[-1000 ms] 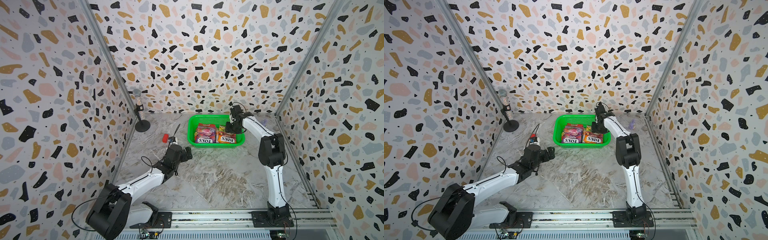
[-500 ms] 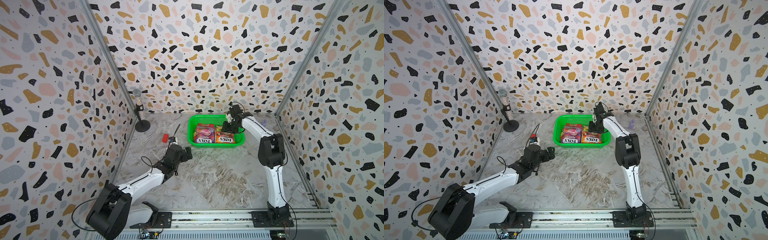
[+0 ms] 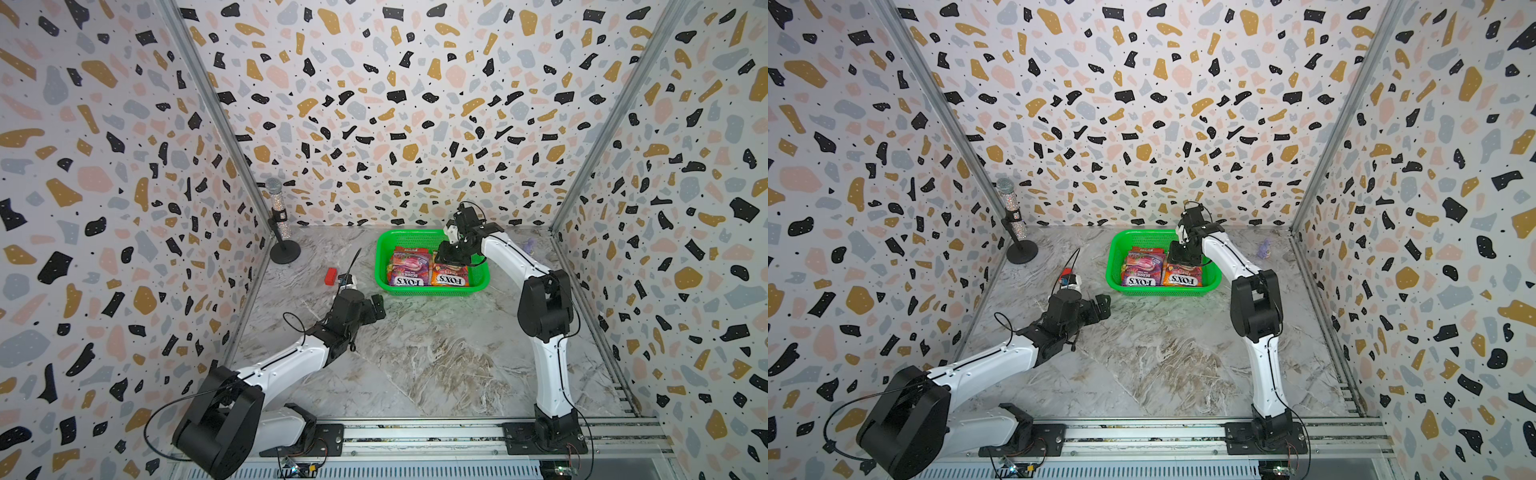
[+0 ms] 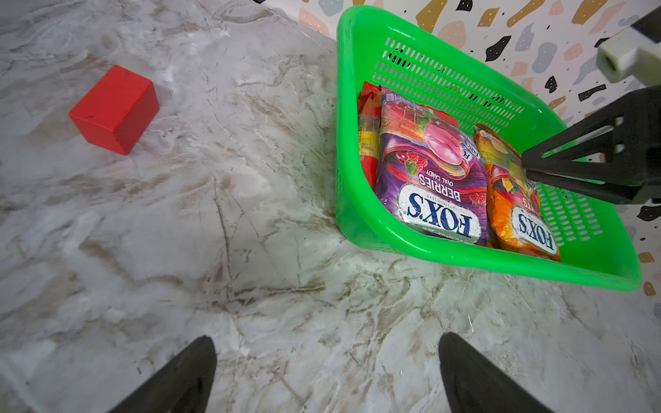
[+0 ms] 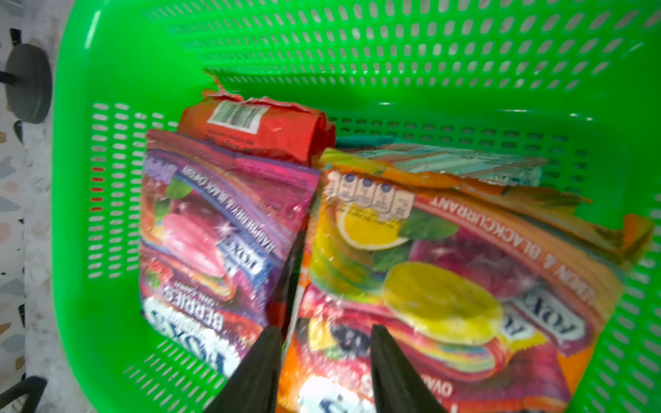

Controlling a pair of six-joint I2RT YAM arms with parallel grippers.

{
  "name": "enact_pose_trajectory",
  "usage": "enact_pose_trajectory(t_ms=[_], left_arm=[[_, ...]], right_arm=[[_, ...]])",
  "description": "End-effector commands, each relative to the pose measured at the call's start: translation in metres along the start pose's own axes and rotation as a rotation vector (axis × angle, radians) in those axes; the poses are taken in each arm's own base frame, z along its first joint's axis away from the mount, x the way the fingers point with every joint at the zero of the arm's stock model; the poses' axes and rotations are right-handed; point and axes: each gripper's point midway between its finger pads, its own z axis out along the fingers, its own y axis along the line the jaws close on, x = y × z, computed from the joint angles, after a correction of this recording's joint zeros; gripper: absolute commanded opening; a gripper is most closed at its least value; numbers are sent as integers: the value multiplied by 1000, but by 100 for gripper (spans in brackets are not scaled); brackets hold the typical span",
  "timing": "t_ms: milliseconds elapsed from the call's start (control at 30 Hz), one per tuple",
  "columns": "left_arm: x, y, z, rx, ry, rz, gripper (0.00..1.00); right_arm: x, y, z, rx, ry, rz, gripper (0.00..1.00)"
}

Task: Put the candies in the basket
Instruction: Place the candy in the basket, then adjust the basket at the center of the board.

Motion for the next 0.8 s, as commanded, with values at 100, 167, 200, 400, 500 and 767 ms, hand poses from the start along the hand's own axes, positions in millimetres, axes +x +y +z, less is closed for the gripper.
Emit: enact_pose_trajectory(t_ms=[100, 167, 200, 400, 500, 767], left_arm=[[-20, 6, -8, -47, -82, -30, 100], [-23, 13, -13, -78, -111, -35, 100], [-24, 17, -15, -92, -125, -39, 100], [-24, 18, -17, -93, -133, -56, 100], [-22, 16, -14, -86, -118, -56, 100], [-23, 16, -17, -83, -127, -65, 100]], right_arm=[[-33, 48, -124, -9, -346, -146, 56], [-31, 43, -146, 27, -459, -159, 92], [-29, 36, -155, 55, -523, -167, 100], [15, -27, -160, 275, -776, -235, 100], [39, -60, -155, 421, -791, -280, 100], [69, -118, -142, 771, -652, -439, 100]])
